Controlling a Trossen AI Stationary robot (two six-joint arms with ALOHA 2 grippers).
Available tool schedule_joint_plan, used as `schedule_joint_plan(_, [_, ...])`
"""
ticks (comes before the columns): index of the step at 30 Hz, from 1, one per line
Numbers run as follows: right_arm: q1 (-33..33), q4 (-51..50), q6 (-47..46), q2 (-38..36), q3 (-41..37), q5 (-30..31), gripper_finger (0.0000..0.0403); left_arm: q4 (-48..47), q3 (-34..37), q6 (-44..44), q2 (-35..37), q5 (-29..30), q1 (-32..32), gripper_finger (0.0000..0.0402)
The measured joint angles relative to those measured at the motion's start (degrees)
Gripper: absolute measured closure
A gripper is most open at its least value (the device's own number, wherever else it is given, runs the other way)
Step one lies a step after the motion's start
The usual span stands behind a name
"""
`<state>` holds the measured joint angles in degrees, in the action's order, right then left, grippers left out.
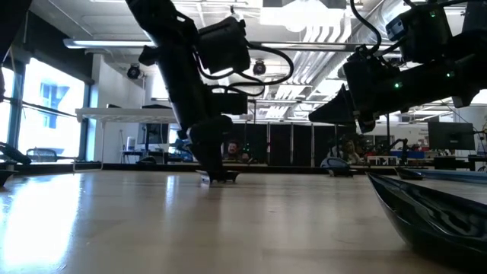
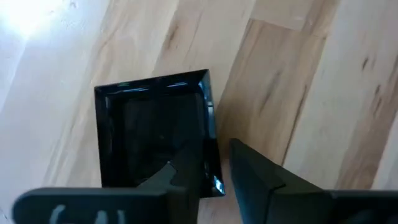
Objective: Pick & Place Mini shaped plates
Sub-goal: Stack the bottom right square plate on top of the stacked square plates on the shelf
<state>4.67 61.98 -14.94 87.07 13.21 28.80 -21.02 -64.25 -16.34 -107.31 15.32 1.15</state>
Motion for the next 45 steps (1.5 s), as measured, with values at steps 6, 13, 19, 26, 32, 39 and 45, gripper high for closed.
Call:
schedule_joint_plan(6, [0.0,0.0,0.0,0.0,0.0,0.0,0.0394,0.1,0.0,0.3,0.0,0.1,0.0,0.0392])
schedule_joint_plan(13, [0.0,0.0,0.0,0.0,0.0,0.0,0.0401,-2.1,0.0,3.1,4.3,-0.4,0.0,0.0398])
schedule_joint_plan(19, [0.0,0.0,0.0,0.0,0.0,0.0,0.0397,-6.9,0.1,10.0,14.5,0.5,0.0,0.0400])
schedule_joint_plan(26, [0.0,0.0,0.0,0.0,0.0,0.0,0.0398,-13.7,0.0,20.0,27.5,5.7,-2.4,0.0400])
schedule_joint_plan(32, [0.0,0.0,0.0,0.0,0.0,0.0,0.0400,-16.5,0.0,29.8,34.9,9.7,-11.1,0.0401])
schedule_joint_plan(39, [0.0,0.0,-0.2,0.0,0.0,0.0,0.0395,-15.4,0.1,45.0,36.4,5.7,-25.9,0.0401])
schedule_joint_plan(45, [0.0,0.0,0.0,0.0,0.0,0.0,0.0401,-9.6,0.1,56.7,34.7,0.0,-35.2,0.0401])
